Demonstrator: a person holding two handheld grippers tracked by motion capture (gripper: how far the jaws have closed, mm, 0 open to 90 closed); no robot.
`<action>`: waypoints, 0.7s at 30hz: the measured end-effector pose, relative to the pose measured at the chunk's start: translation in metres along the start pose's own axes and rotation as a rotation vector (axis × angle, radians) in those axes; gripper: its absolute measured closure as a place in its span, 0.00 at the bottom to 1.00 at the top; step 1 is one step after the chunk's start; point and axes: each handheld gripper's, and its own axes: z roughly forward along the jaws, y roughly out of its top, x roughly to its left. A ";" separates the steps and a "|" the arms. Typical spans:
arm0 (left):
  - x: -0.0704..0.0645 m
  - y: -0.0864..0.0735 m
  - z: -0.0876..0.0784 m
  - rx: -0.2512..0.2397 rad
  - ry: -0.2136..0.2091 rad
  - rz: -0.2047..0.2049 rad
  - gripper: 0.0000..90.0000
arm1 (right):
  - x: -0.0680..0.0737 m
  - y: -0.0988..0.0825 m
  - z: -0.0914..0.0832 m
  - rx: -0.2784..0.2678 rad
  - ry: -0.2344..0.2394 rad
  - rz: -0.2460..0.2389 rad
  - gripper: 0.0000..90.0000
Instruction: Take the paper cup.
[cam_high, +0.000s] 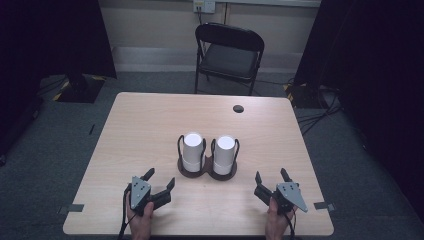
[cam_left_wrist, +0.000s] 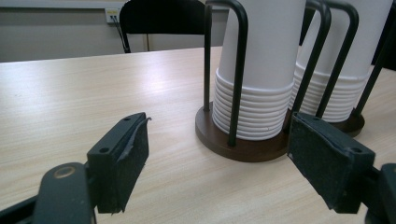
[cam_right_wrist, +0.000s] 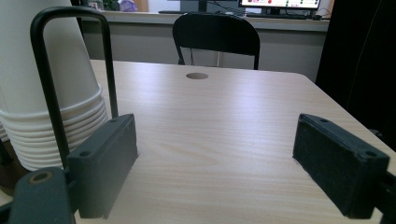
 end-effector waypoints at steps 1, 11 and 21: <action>0.001 0.000 0.000 0.000 0.002 -0.009 0.20 | 0.000 0.000 0.000 -0.002 0.001 -0.002 0.15; 0.003 0.003 0.000 0.037 -0.026 -0.007 0.21 | 0.000 -0.001 -0.003 -0.005 0.016 0.013 0.14; 0.000 0.007 -0.001 0.038 -0.101 -0.056 0.21 | 0.003 0.000 -0.002 0.006 -0.014 -0.007 0.15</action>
